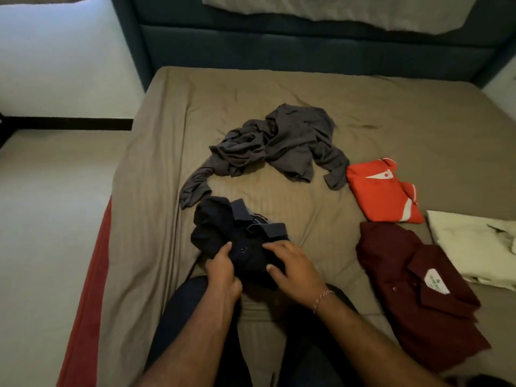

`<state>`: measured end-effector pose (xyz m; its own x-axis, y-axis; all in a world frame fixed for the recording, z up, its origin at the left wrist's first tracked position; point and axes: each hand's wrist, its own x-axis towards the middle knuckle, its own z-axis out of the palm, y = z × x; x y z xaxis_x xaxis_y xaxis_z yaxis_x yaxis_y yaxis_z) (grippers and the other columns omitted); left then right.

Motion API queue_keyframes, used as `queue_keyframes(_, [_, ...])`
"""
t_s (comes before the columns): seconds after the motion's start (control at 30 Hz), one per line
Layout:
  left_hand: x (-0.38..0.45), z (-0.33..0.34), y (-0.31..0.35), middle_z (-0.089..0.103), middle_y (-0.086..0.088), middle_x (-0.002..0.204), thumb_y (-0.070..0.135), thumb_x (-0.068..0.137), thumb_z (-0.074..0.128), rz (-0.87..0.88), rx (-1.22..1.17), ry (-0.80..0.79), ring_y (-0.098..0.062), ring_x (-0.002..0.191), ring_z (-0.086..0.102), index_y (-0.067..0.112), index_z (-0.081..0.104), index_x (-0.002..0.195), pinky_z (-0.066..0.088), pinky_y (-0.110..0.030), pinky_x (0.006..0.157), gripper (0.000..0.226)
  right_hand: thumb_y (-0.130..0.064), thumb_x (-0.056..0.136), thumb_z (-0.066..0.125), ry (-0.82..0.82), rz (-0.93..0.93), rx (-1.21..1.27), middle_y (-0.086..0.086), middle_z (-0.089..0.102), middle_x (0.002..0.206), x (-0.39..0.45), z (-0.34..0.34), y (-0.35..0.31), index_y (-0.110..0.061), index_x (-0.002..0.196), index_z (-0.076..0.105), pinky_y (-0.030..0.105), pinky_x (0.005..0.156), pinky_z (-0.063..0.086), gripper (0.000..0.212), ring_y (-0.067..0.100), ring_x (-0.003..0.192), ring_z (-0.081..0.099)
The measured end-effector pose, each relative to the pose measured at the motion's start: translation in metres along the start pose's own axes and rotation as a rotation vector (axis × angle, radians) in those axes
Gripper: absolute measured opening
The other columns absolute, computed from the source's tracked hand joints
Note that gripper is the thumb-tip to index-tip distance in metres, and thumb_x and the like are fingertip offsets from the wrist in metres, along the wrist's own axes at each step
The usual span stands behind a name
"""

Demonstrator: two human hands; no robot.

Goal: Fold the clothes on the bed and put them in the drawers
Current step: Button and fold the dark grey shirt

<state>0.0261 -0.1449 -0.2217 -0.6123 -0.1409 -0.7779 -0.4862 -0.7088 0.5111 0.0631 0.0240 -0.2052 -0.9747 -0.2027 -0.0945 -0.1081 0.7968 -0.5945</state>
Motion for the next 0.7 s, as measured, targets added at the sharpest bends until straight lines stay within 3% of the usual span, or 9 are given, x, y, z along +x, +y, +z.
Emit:
queue_keyframes(0.1, [-0.012,0.006,0.006,0.07,-0.018,0.13,0.019,0.098,0.066,0.068,-0.019,-0.148,-0.039,0.117,0.068,0.009,0.064,0.136,0.054,-0.054,0.102,0.039,-0.024,0.093,0.075,0.31,0.402,0.597,0.004,0.057,0.137,-0.005,-0.008,0.001,-0.02,0.138,0.055,0.038,0.106,0.051,0.049,0.019,0.123,0.058])
queue_keyframes(0.17, [-0.028,0.02,0.001,0.069,-0.018,0.133,0.023,0.101,0.061,0.052,-0.019,-0.254,-0.038,0.123,0.065,0.009,0.063,0.139,0.051,-0.052,0.107,0.041,-0.02,0.09,0.08,0.294,0.656,1.205,0.013,0.064,0.136,-0.012,-0.017,-0.006,-0.013,0.137,0.053,0.041,0.101,0.056,0.055,0.027,0.119,0.067])
queue_keyframes(0.23, [-0.047,0.036,-0.008,0.065,-0.018,0.139,0.025,0.103,0.054,0.047,-0.001,-0.333,-0.037,0.129,0.061,0.007,0.059,0.144,0.047,-0.052,0.113,0.045,-0.034,0.086,0.081,0.184,0.687,1.574,0.012,0.069,0.133,-0.028,-0.028,-0.008,-0.012,0.14,0.059,0.044,0.104,0.055,0.062,0.029,0.12,0.068])
queue_keyframes(0.37, [-0.073,0.073,-0.032,0.061,-0.017,0.144,0.024,0.105,0.049,0.042,0.1,-0.485,-0.034,0.133,0.059,0.007,0.054,0.148,0.047,-0.048,0.113,0.047,-0.048,0.089,0.074,0.206,0.538,1.883,0.016,0.062,0.143,-0.064,-0.056,0.005,-0.011,0.143,0.06,0.05,0.113,0.045,0.068,0.033,0.128,0.062])
queue_keyframes(0.5, [-0.083,0.095,-0.054,0.065,-0.016,0.139,0.012,0.102,0.057,0.058,0.284,-0.539,-0.037,0.13,0.061,0.009,0.057,0.145,0.051,-0.052,0.108,0.043,-0.022,0.09,0.068,0.533,0.445,1.889,0.022,0.064,0.136,-0.089,-0.076,0.024,-0.006,0.14,0.059,0.052,0.1,0.055,0.054,0.042,0.128,0.06])
queue_keyframes(0.63, [-0.093,0.103,-0.073,0.074,-0.009,0.125,0.006,0.095,0.065,0.086,0.407,-0.55,-0.034,0.118,0.068,0.015,0.065,0.136,0.06,-0.045,0.087,0.042,0.006,0.088,0.061,0.77,0.475,1.781,0.027,0.062,0.136,-0.111,-0.089,0.051,-0.01,0.141,0.053,0.072,0.107,0.041,0.056,0.051,0.126,0.058])
queue_keyframes(0.7, [-0.101,0.114,-0.081,0.076,-0.006,0.122,0.007,0.094,0.065,0.07,0.426,-0.608,-0.027,0.109,0.073,0.019,0.067,0.131,0.062,-0.042,0.079,0.039,0.008,0.09,0.056,0.838,0.48,1.777,0.028,0.063,0.135,-0.119,-0.099,0.057,-0.011,0.142,0.053,0.072,0.103,0.045,0.055,0.052,0.125,0.058])
